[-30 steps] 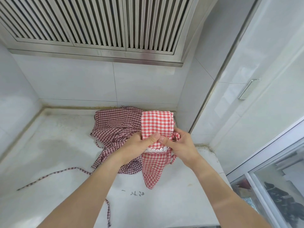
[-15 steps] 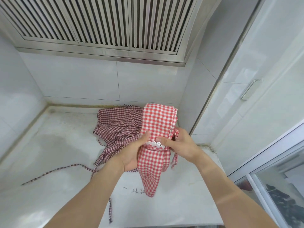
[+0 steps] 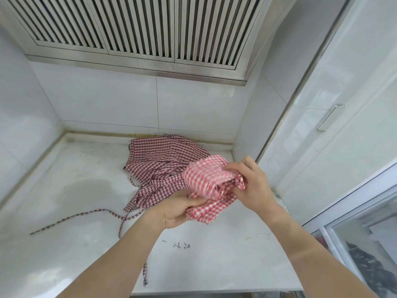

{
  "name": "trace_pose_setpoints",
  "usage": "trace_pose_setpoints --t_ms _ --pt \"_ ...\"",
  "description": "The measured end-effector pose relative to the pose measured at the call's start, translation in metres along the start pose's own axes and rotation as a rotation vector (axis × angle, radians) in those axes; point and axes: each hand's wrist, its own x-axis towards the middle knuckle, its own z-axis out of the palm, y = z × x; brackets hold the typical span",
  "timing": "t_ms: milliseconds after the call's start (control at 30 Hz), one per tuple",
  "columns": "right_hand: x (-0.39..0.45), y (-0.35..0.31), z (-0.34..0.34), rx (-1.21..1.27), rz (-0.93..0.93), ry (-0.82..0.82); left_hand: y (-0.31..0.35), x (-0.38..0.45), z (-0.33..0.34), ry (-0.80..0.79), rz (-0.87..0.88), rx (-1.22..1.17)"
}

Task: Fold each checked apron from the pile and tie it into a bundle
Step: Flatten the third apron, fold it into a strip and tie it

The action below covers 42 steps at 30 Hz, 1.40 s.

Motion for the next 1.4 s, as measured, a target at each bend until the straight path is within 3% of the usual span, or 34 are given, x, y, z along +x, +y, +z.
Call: trace_pose_setpoints --t_ms 233,333,500,600,733,867,967,1300,1400 --pt "-0.006 0.002 -0.011 -0.162 -0.243 -0.022 0.006 -0.008 -0.011 -0.173 0.014 -0.443" --pt "-0.009 0.0 -0.011 -0.179 -0.308 -0.06 0.007 -0.006 -0.015 -0.074 -0.059 -0.358" --pt "-0.011 -0.006 -0.002 -0.185 -0.397 -0.192 0.014 -0.008 -0.015 -0.098 -0.156 -0.032" --pt "-0.009 -0.005 -0.003 -0.133 -0.244 -0.286 0.016 -0.01 -0.014 -0.138 -0.163 0.039" --pt "-0.006 0.009 -0.018 0.06 0.128 -0.286 0.01 -0.014 -0.024 -0.082 -0.084 0.018" --pt "-0.014 0.032 -0.03 0.165 0.377 -0.434 0.005 -0.018 -0.038 -0.013 -0.03 -0.059" --pt "-0.02 0.03 -0.028 0.25 0.443 -0.481 0.002 -0.018 -0.042 0.017 0.007 -0.121" --pt "-0.027 -0.026 0.027 0.69 0.518 -0.323 -0.007 -0.013 -0.026 -0.007 0.018 -0.378" --pt "-0.029 -0.029 0.032 0.669 0.551 -0.278 -0.012 -0.016 -0.026 -0.013 0.035 -0.456"
